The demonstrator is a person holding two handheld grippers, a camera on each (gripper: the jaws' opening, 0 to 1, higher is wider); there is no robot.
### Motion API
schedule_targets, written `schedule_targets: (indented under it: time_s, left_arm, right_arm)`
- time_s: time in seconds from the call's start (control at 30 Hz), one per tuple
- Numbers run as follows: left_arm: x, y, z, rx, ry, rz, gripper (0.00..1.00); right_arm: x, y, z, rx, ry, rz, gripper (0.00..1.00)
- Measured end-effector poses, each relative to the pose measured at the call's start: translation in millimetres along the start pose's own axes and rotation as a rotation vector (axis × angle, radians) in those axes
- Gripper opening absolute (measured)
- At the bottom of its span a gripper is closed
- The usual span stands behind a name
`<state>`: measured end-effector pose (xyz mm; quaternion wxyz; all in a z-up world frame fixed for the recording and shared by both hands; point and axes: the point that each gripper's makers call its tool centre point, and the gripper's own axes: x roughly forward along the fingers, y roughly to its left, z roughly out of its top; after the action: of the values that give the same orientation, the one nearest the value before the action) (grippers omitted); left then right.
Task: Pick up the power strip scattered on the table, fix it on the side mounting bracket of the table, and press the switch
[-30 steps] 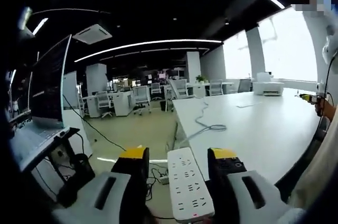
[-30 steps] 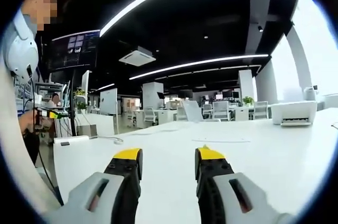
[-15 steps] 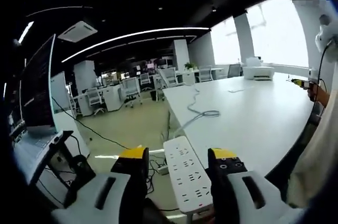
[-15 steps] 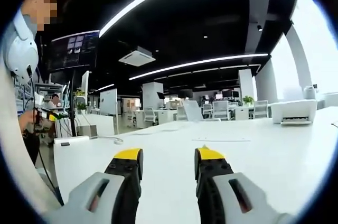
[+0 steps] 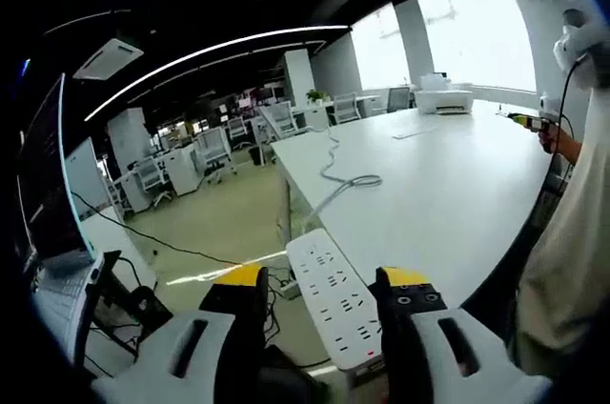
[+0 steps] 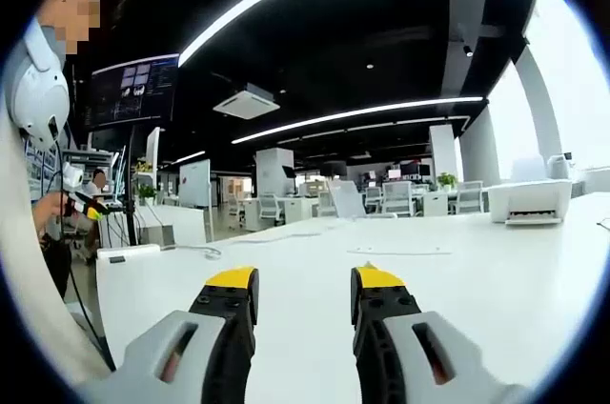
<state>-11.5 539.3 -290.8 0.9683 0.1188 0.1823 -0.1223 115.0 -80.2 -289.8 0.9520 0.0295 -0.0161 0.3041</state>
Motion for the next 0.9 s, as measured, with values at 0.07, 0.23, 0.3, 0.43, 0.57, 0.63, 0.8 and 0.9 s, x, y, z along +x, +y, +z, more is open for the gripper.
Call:
schedule_targets:
  time_s: [0.07,0.23,0.3,0.43,0.57,0.63,0.8,0.9]
  left_arm:
    - [0,-0.4,-2.8,0.006,0.019,-0.018,0.51]
    - [2,-0.2,-8.9,0.025,0.066,-0.047,0.51]
    - [2,-1.5,-10.1,0.039,0.077,-0.063,0.51]
    - [4,-1.6,-13.4,0.042,0.111,-0.089,0.51]
    - [8,-4.2,-18.7,0.056,0.152,-0.127,0.51]
    - [9,-6.0,-20.7,0.059,0.171,-0.146,0.51]
    - [14,-11.9,-32.3,0.063,0.256,-0.207,0.49]
    - [17,-12.6,-37.4,0.053,0.287,-0.220,0.50]
  right_arm:
    - [0,0,0.0,0.001,0.000,0.000,0.35]
    - [1,1,0.4,-0.001,0.001,0.003,0.35]
    - [2,1,0.5,-0.002,0.002,0.003,0.35]
    - [1,0,1.0,-0.005,0.003,0.002,0.35]
    - [-1,-1,1.4,-0.006,0.005,-0.001,0.34]
    - [-2,-1,1.9,-0.007,0.005,-0.002,0.34]
    - [-4,-2,1.7,-0.008,0.006,-0.007,0.34]
    - [-7,-3,1.8,-0.011,0.008,-0.013,0.34]
